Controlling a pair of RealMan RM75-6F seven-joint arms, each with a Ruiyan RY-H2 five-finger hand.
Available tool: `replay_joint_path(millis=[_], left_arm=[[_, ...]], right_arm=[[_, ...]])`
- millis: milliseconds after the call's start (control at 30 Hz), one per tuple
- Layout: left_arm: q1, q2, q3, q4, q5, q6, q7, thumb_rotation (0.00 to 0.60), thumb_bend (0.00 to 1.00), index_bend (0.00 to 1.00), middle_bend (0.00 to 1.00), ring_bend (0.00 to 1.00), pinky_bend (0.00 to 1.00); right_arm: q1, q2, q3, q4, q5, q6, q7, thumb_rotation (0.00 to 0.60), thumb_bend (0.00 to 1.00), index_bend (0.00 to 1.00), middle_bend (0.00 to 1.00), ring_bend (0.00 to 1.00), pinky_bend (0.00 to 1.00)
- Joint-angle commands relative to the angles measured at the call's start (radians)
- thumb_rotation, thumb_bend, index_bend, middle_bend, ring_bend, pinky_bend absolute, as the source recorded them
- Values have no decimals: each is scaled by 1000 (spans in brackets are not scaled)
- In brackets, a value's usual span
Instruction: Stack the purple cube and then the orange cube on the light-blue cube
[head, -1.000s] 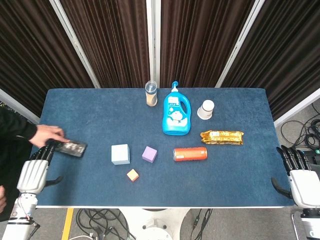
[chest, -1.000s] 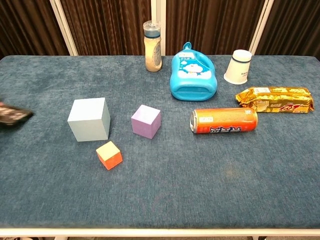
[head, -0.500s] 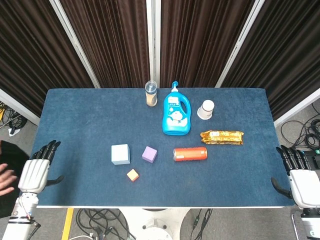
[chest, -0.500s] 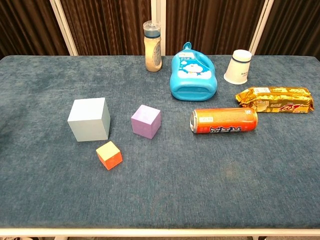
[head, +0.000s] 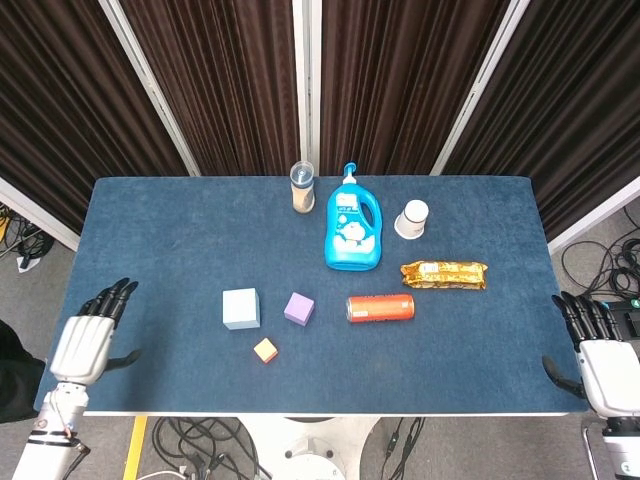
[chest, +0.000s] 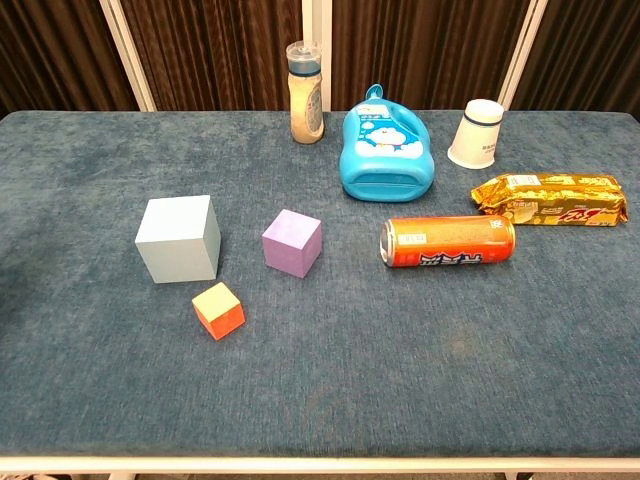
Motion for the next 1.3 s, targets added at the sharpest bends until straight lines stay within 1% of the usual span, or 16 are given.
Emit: replay_joint_path(millis=[33, 200, 333, 500, 600, 700, 800, 967, 1167, 1300], left_arm=[[-35, 1, -9, -34, 9, -37, 48, 600, 132, 119, 176, 152, 266], [-110, -12, -35, -98, -8, -126, 145, 600, 133, 119, 176, 152, 266], [-183, -39, -67, -160, -81, -215, 225, 600, 132, 119, 176, 152, 266], [-289, -120, -112, -185, -200, -303, 347, 600, 132, 119, 188, 152, 267], [-350, -181, -134, -171, -266, -330, 414, 600, 133, 119, 194, 152, 270], [-403, -234, -146, -153, -317, -344, 470, 600, 133, 119, 195, 152, 270], [-449, -281, -151, -107, -337, -358, 496, 600, 132, 119, 206, 152, 270], [-510, -343, -143, 50, -318, -427, 422, 600, 133, 130, 235, 152, 274], [-563, -374, -127, 175, -246, -465, 367, 600, 134, 149, 266, 152, 274], [-597, -398, -120, 235, -212, -485, 344, 600, 136, 160, 275, 153, 274]], right_arm=[[0, 0, 0, 0, 1, -1, 0, 600, 232, 39, 52, 0, 0], [-1, -1, 1, 3, 3, 1, 3, 600, 232, 39, 52, 0, 0], [1, 2, 4, 2, 9, -2, 9, 600, 232, 39, 53, 0, 0], [0, 9, 9, 3, 15, 3, 30, 600, 232, 39, 53, 0, 0], [0, 15, 13, 4, 22, 4, 45, 600, 233, 39, 53, 0, 0], [1, 21, 17, 3, 26, 4, 57, 600, 232, 39, 54, 0, 0], [2, 25, 18, 2, 28, 2, 65, 600, 232, 39, 54, 0, 0], [2, 26, 17, 4, 27, 0, 71, 600, 232, 39, 56, 0, 0], [6, 25, 19, 6, 38, -10, 71, 600, 233, 39, 58, 0, 0], [6, 25, 19, 7, 38, -13, 70, 600, 232, 39, 58, 0, 0]])
